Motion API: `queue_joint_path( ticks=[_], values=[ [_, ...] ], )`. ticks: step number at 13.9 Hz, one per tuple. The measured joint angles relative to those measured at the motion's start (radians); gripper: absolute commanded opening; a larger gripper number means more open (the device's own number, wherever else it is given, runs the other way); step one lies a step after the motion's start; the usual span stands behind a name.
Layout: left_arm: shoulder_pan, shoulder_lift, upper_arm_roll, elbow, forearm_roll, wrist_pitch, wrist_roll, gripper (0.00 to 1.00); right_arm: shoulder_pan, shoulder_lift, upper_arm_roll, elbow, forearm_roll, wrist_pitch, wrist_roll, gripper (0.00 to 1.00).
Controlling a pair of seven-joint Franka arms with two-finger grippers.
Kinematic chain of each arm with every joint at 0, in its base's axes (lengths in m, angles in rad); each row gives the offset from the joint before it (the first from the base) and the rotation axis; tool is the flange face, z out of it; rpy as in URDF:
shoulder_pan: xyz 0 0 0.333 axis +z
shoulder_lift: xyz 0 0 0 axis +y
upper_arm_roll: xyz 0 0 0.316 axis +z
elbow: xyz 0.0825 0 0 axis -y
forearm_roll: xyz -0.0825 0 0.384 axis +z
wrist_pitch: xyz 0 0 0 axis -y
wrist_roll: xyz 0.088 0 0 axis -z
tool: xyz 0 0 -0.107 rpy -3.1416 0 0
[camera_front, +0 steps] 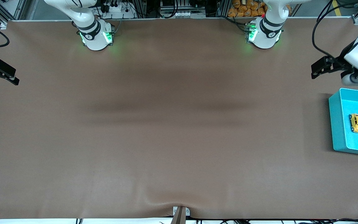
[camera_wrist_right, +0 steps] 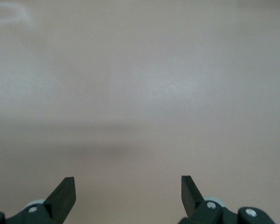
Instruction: Wind and store yellow beetle car
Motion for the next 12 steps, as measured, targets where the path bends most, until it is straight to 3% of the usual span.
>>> queue_joint_path(
  ticks=[12],
  values=[
    [-0.083, -0.034, 0.046, 0.001, -0.005, -0.025, -0.037, 1.0, 0.0, 0.0, 0.0, 0.0, 0.0, 0.0, 0.0, 1.0]
  ],
)
